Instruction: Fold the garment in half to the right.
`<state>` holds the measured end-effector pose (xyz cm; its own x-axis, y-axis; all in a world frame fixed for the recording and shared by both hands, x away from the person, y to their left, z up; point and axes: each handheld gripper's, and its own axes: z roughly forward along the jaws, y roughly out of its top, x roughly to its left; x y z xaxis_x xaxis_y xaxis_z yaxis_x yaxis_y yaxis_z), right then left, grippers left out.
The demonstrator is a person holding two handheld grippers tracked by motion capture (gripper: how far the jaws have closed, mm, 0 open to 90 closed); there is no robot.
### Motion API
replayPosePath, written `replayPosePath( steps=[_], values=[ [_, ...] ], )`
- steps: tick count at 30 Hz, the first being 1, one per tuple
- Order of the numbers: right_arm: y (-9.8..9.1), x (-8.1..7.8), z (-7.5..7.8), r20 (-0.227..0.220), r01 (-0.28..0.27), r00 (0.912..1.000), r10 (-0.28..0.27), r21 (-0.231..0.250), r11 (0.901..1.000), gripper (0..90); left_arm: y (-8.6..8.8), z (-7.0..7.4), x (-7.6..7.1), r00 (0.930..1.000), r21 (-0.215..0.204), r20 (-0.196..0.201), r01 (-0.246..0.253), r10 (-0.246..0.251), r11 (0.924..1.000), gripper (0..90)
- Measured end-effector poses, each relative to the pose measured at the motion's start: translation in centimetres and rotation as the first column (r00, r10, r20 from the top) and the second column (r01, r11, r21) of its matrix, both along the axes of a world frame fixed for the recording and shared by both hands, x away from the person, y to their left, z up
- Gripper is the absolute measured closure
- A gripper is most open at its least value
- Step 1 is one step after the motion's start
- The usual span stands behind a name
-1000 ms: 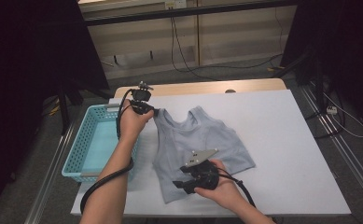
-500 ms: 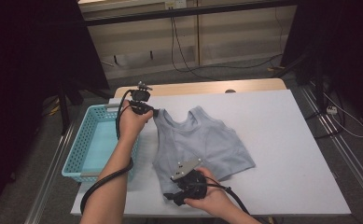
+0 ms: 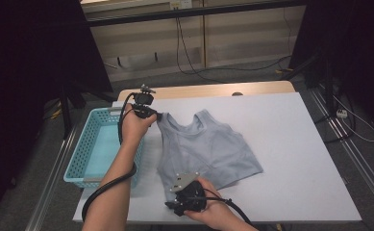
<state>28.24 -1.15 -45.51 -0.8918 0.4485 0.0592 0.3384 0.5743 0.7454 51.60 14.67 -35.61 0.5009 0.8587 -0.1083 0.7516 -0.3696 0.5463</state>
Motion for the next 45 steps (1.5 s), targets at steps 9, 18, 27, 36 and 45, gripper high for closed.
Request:
replayPosePath(
  steps=[9,18,27,36,45],
  values=[
    [0.2,0.2,0.2,-0.036,-0.009,0.9993,0.009,0.016,0.9998,85.6,-0.2,-0.1,0.1,1.0000,0.015,0.002,0.004,-0.004,0.9999,86.2],
    [-0.5,0.4,1.9,-0.035,-0.007,0.9994,0.010,0.080,0.9968,86.8,0.1,-0.3,0.2,1.0000,0.027,0.002,0.003,-0.003,0.9996,86.3],
    [-1.5,-0.2,4.1,-0.003,-0.015,0.9999,0.015,0.136,0.9906,86.8,0.0,-0.9,0.5,0.9999,0.069,-0.011,0.000,0.001,0.9976,86.2],
    [-2.5,-0.2,5.2,0.008,0.001,1.0000,-0.003,0.177,0.9842,86.8,0.0,-0.2,1.0,0.9999,0.097,-0.011,-0.010,0.012,0.9953,86.3],
    [-5.2,0.2,8.0,0.037,0.079,0.9949,-0.094,0.286,0.9550,86.8,0.2,-0.7,1.8,0.9986,0.110,-0.048,-0.019,0.024,0.9937,86.3]
  ],
)
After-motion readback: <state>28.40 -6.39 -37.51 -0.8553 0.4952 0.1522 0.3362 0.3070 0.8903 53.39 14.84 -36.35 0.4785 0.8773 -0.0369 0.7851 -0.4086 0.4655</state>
